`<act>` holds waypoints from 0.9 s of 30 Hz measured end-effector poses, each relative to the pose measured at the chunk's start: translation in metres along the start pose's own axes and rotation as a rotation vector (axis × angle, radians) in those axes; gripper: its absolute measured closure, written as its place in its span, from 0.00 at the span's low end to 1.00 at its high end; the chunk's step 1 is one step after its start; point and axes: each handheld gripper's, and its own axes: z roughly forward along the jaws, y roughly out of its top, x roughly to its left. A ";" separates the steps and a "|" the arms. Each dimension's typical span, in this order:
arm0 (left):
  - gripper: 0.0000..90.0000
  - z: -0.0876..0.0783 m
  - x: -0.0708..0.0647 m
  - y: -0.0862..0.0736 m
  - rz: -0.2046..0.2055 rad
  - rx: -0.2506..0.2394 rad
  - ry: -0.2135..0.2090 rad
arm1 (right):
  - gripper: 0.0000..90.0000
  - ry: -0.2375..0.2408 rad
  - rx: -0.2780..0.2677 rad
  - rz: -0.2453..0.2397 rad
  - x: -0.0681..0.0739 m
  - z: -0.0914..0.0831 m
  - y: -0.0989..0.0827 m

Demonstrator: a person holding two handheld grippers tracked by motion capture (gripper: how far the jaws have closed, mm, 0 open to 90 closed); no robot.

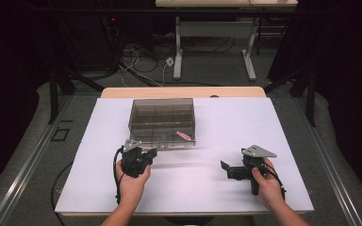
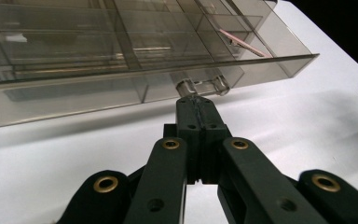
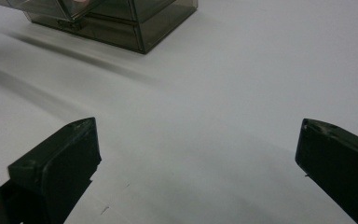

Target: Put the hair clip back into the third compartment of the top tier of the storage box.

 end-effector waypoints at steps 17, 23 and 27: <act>1.00 0.018 -0.007 -0.001 0.013 0.041 0.005 | 0.00 0.002 0.000 -0.002 -0.001 -0.001 0.000; 1.00 0.022 -0.008 0.000 0.014 0.038 0.007 | 0.00 0.003 0.000 -0.002 -0.001 0.000 0.000; 1.00 0.024 -0.009 0.000 0.011 0.033 0.012 | 0.00 0.004 -0.006 -0.002 -0.001 0.000 0.000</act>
